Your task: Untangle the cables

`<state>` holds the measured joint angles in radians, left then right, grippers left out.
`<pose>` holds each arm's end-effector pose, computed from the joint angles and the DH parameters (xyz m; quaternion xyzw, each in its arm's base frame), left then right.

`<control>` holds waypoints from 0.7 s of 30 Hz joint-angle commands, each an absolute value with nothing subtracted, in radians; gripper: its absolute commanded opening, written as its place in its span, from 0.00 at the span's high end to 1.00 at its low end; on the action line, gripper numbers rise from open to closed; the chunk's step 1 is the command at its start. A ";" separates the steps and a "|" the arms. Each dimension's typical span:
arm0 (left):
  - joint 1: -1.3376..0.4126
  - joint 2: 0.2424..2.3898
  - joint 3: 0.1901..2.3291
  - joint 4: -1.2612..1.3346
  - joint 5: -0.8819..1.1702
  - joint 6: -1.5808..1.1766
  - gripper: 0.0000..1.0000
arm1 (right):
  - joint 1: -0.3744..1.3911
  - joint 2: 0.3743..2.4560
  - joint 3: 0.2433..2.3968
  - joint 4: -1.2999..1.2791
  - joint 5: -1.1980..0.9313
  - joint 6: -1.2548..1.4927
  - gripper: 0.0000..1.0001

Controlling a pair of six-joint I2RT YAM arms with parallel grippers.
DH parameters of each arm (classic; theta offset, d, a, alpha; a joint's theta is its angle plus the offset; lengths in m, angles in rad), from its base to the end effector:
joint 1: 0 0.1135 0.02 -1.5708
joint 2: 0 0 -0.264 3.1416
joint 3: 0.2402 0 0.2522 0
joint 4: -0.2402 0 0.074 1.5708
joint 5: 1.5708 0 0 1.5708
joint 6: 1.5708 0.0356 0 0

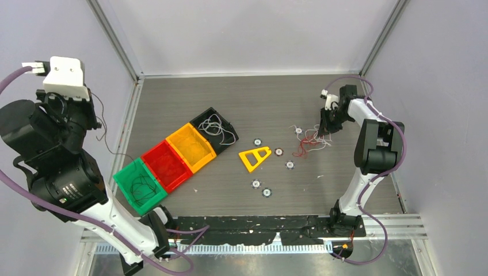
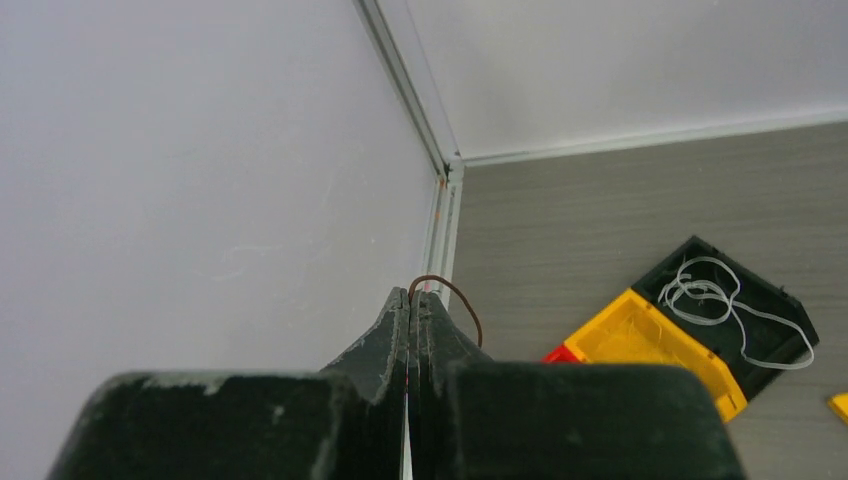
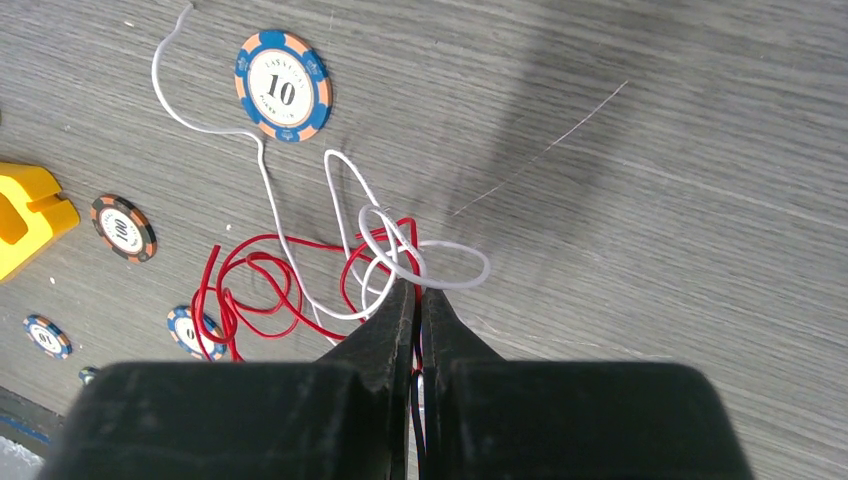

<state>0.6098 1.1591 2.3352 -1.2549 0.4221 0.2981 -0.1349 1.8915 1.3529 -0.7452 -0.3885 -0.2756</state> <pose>0.0570 0.0220 0.5963 0.0290 0.7315 0.1528 0.6639 0.3730 -0.0370 0.1873 -0.0958 0.9668 0.1584 0.1763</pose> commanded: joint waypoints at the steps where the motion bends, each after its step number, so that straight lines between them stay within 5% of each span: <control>1: 0.625 1.187 2.382 -1.456 0.451 0.409 1.00 | -0.134 1.836 1.389 -0.770 -0.410 -0.290 0.92; 21: 0.798 1.237 2.516 -1.440 0.422 0.454 1.00 | -0.118 1.824 1.406 -0.802 -0.390 -0.293 0.92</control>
<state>0.7864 1.2350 2.4699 -1.5318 0.4412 0.4538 -0.1280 1.8893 1.3655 -0.7921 -0.3897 -0.2863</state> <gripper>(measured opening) 0.007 0.087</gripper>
